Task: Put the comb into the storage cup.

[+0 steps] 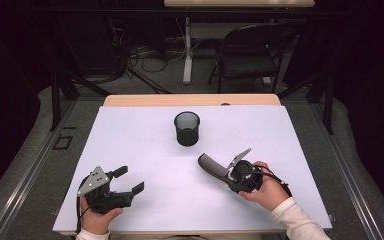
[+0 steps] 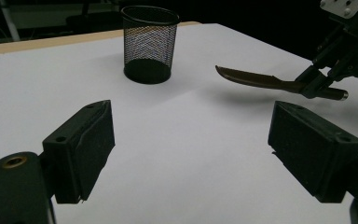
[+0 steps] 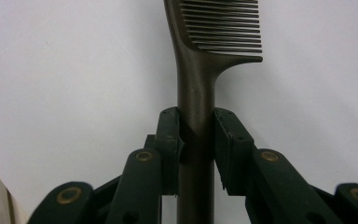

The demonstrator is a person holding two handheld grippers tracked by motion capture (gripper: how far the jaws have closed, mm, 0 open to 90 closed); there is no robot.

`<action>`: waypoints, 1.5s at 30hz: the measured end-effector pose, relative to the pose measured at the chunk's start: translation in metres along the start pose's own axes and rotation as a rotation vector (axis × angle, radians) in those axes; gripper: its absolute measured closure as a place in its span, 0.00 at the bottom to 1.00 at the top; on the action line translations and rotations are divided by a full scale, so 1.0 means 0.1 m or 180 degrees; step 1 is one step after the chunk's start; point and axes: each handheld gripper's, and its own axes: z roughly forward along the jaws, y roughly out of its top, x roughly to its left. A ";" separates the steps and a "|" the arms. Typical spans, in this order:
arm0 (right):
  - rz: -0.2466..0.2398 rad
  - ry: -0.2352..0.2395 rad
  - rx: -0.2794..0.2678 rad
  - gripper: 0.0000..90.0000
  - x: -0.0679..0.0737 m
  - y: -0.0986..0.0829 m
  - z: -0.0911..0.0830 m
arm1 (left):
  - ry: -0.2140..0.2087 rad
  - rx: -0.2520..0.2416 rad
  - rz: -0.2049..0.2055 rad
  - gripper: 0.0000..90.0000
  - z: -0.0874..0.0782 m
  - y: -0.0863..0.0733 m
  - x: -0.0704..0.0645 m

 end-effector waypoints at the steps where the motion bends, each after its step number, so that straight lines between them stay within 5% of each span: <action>1: -0.0005 -0.0005 -0.0015 0.81 0.00 0.00 -0.01 | -0.0006 0.0005 0.0001 0.16 0.00 0.00 0.00; 45: -0.0133 -0.0297 -0.1187 0.81 0.14 0.13 -0.26 | 0.0049 -0.0009 -0.0007 0.16 0.00 -0.01 0.01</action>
